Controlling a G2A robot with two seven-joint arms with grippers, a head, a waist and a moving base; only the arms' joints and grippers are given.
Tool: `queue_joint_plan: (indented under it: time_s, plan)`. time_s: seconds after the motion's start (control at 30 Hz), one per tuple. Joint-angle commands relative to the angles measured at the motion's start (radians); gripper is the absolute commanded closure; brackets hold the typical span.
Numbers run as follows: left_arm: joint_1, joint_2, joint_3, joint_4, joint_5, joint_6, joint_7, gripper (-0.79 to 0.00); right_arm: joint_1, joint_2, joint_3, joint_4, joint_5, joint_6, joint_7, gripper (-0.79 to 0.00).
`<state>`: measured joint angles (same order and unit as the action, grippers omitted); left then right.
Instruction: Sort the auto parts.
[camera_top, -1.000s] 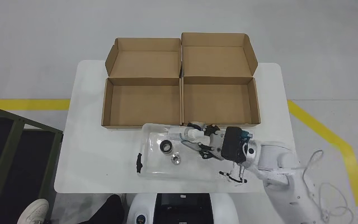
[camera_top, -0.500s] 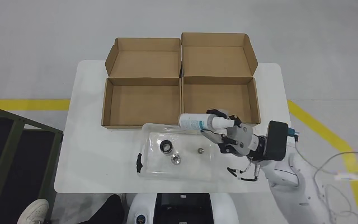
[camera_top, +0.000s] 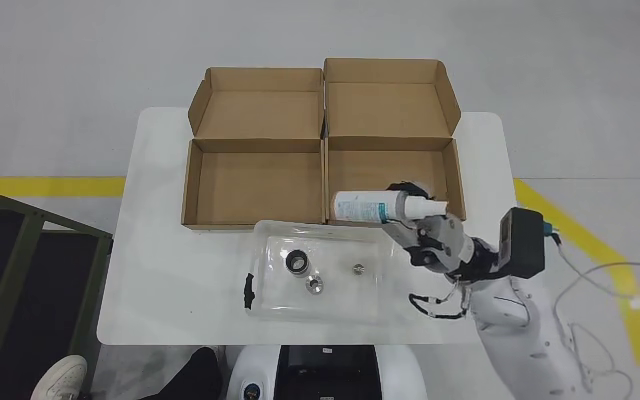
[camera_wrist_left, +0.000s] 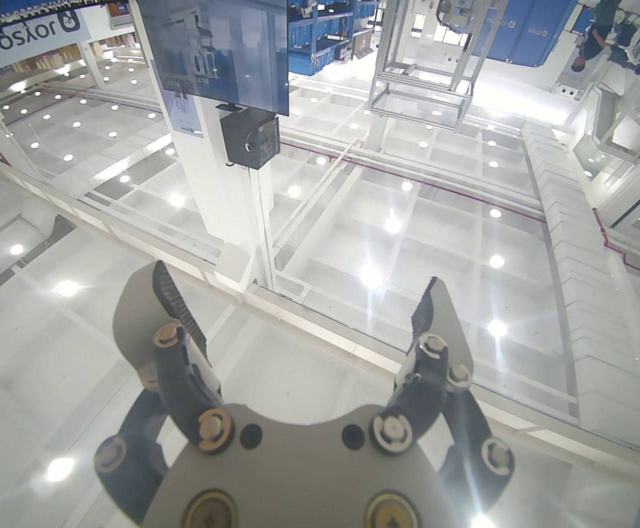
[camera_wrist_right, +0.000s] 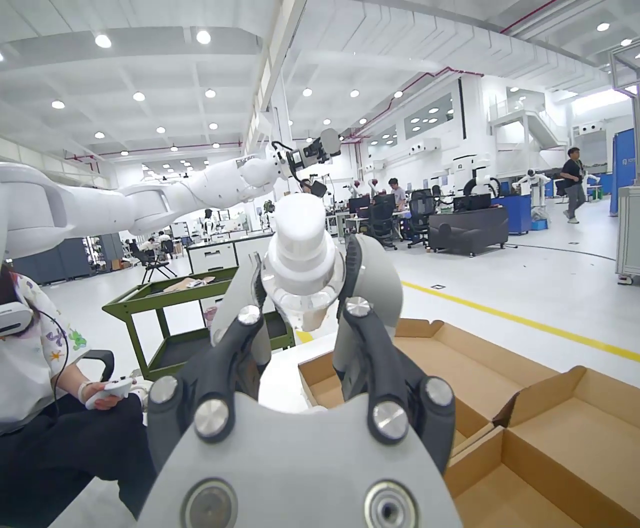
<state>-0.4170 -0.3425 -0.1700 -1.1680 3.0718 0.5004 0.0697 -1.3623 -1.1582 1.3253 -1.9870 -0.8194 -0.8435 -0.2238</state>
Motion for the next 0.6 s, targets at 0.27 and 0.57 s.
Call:
queue_joint_plan:
  time_s: [0.27, 0.57]
  plan:
    - [0.0, 0.0, 0.0, 0.0, 0.0, 0.0, 0.0, -0.785, 0.036, -0.005, -0.022, 0.04, 0.04, -0.032, 0.009, 0.0]
    - [0.0, 0.0, 0.0, 0.0, 0.0, 0.0, 0.0, -0.785, 0.041, -0.007, -0.028, 0.033, -0.079, 0.071, 0.074, 0.0]
